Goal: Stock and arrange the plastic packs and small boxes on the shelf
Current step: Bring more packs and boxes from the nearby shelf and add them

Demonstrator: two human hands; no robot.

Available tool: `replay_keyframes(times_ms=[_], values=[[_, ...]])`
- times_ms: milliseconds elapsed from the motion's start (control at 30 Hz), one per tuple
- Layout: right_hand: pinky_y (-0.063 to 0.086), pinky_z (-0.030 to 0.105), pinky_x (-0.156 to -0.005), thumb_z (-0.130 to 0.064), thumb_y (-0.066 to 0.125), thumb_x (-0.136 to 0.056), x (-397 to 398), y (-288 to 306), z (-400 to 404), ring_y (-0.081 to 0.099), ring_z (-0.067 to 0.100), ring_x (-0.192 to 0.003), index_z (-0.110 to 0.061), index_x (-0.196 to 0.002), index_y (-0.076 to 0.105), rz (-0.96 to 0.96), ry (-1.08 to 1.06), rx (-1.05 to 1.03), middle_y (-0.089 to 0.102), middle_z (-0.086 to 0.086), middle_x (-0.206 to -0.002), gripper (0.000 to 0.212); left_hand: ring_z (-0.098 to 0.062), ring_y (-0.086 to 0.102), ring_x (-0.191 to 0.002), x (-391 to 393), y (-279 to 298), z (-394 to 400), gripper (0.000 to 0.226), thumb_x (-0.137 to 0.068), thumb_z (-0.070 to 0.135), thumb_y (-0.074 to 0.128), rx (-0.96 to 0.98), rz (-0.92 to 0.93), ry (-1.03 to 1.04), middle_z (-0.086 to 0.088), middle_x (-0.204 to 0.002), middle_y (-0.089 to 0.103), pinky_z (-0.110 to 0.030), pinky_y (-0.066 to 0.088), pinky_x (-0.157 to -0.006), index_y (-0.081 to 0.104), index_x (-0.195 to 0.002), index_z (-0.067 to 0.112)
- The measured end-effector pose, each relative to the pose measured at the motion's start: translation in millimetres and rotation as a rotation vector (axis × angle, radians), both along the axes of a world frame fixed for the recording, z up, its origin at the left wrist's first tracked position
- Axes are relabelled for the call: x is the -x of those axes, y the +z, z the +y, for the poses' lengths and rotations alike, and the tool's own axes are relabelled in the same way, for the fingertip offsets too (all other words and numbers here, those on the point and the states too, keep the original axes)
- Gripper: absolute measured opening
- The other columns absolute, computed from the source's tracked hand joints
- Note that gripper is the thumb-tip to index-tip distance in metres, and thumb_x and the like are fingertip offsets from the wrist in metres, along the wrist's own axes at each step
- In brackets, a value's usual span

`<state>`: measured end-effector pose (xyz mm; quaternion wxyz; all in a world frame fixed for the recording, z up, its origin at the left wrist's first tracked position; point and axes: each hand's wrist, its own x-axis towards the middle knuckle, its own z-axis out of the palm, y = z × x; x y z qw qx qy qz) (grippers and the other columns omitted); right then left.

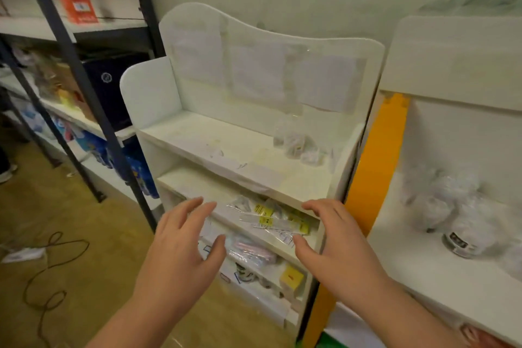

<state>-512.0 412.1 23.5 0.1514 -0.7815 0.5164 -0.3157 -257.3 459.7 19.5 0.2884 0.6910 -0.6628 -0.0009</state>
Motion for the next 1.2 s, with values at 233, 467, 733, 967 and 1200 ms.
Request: replay_keyframes(times_ms=[233, 467, 733, 967, 1200], values=[[0.030, 0.005, -0.090, -0.063, 0.043, -0.079, -34.0, -9.9, -20.4, 0.033, -0.015, -0.120, -0.051, -0.126, 0.037, 0.016, -0.098, -0.035, 0.033, -0.038, -0.119, 0.049, 0.003, 0.022, -0.132, -21.4, -8.9, -72.9, 0.057, -0.087, 0.049, 0.056, -0.006, 0.060, -0.166, 0.021, -0.142, 0.033, -0.029, 0.044, -0.099, 0.043, -0.141, 0.037], [0.029, 0.004, -0.088, -0.059, 0.048, -0.081, -54.9, -31.7, -93.8, 0.032, -0.014, -0.121, -0.051, -0.126, 0.037, -0.077, -0.189, -0.044, 0.030, -0.039, -0.122, 0.047, -0.001, 0.023, -0.136, -14.9, -18.7, -166.1, 0.057, -0.088, 0.047, 0.057, -0.010, 0.060, -0.275, 0.019, -0.145, 0.032, -0.022, 0.031, -0.102, 0.041, -0.142, 0.038], [0.028, -0.001, -0.086, -0.053, 0.047, -0.082, -93.9, -35.1, -191.3, 0.029, -0.016, -0.121, -0.046, -0.129, 0.038, -0.159, -0.230, -0.091, 0.028, -0.036, -0.124, 0.048, -0.009, 0.030, -0.135, -52.0, -4.8, -269.3, 0.058, -0.086, 0.043, 0.062, -0.001, -0.029, -0.294, 0.014, -0.144, 0.039, -0.026, 0.030, -0.102, 0.045, -0.141, 0.034], [0.028, 0.004, -0.088, -0.056, 0.045, -0.075, -94.6, -50.0, -217.8, 0.036, -0.004, -0.122, -0.040, -0.127, 0.046, -0.127, -0.406, -0.132, 0.033, -0.027, -0.126, 0.055, -0.015, 0.037, -0.131, -29.3, -28.9, -362.0, 0.063, -0.083, 0.038, 0.066, -0.062, 0.076, -0.470, 0.005, -0.142, 0.042, -0.027, 0.032, -0.103, 0.044, -0.141, 0.031], [0.041, 0.027, -0.097, -0.030, 0.071, -0.080, -96.8, -67.3, -232.6, 0.049, 0.009, -0.117, -0.035, -0.123, 0.052, -0.179, -0.676, -0.178, 0.043, -0.019, -0.123, 0.047, -0.021, 0.046, -0.121, -9.5, -63.5, -453.5, 0.078, -0.081, 0.035, 0.068, -0.212, 0.193, -0.641, -0.003, -0.137, 0.039, -0.029, 0.041, -0.097, 0.031, -0.150, 0.031]])
